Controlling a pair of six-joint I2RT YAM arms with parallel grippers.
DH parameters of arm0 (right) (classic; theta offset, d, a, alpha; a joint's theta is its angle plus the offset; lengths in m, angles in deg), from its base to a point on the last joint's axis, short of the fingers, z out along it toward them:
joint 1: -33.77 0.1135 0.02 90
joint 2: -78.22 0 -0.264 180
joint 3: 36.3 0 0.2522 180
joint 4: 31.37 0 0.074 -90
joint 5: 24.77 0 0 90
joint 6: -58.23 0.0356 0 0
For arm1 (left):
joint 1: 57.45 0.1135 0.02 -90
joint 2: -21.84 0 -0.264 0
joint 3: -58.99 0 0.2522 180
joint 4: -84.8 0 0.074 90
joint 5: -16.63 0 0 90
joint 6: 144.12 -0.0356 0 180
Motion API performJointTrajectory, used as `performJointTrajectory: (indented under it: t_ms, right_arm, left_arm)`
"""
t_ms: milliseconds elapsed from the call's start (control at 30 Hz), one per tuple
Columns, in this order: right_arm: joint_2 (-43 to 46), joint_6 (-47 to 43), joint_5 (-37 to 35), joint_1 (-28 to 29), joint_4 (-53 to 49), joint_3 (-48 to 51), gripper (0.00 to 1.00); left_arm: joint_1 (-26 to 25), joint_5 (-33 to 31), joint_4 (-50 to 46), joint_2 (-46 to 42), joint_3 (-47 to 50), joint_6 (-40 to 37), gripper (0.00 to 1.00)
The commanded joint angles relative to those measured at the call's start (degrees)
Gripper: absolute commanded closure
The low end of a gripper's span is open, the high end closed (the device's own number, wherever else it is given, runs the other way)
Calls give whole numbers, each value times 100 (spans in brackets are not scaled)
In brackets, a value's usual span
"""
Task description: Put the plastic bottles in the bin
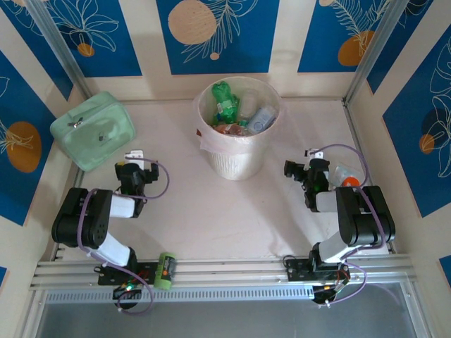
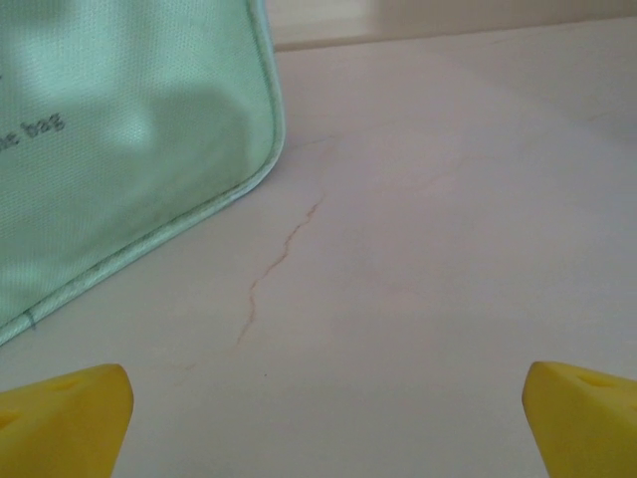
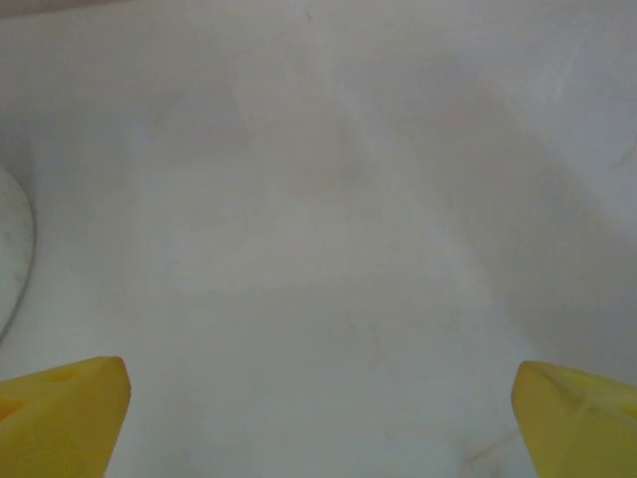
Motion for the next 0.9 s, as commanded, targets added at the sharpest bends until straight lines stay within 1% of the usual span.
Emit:
performJointTrajectory:
  t_ms: [0, 67, 200, 367, 633, 733, 867]
  right_arm:
    - [51, -122, 360, 71, 327, -151, 1]
    - [53, -135, 341, 89, 361, -140, 1]
    - [41, -139, 336, 101, 382, -136, 1]
    - [42, -139, 340, 94, 382, -136, 1]
    - [38, -144, 339, 102, 365, -151, 1]
    - [21, -122, 608, 2, 199, -233, 1]
    - [35, -165, 548, 40, 326, -161, 1]
  left_arm:
    - [29, 301, 304, 13, 52, 28, 0]
    - [-40, 173, 348, 32, 40, -29, 0]
    - [-52, 222, 314, 35, 26, -77, 0]
    - [-61, 647, 159, 37, -54, -223, 0]
    - [-61, 662, 148, 35, -62, -224, 0]
    - [-61, 665, 142, 36, -60, -224, 0]
    - [-50, 701, 124, 33, -67, -214, 0]
